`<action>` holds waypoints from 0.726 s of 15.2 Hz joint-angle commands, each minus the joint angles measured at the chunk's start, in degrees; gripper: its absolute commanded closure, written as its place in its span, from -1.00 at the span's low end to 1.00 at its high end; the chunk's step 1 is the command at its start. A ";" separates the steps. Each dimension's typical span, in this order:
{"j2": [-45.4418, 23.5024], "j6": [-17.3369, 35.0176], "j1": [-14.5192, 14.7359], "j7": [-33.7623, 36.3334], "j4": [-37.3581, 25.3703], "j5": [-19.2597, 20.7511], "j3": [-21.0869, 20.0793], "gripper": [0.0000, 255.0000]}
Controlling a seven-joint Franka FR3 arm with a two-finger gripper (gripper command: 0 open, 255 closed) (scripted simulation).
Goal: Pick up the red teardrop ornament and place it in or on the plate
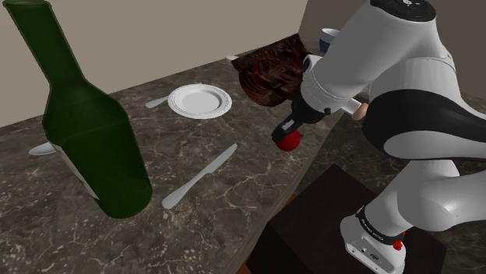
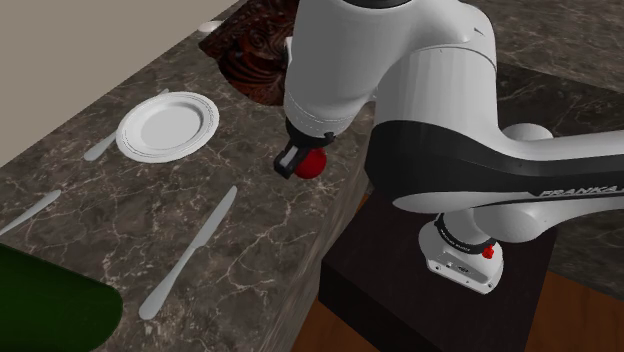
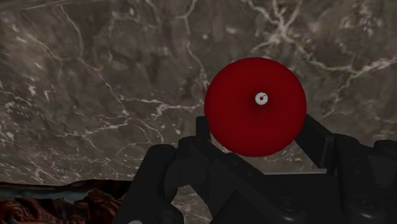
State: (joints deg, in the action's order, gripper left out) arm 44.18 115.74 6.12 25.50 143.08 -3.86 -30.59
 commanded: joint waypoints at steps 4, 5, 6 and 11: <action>-0.03 -3.31 -0.31 -0.71 -3.32 0.43 0.86 1.00; -0.06 -4.03 -0.39 -0.86 -4.07 0.53 1.04 1.00; -0.09 -4.75 -0.47 -1.00 -4.84 0.64 1.22 1.00; -0.47 -8.27 -0.92 -1.70 -8.80 1.16 2.02 1.00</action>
State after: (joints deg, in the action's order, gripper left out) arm 43.94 108.22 5.35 23.89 135.26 -2.83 -28.67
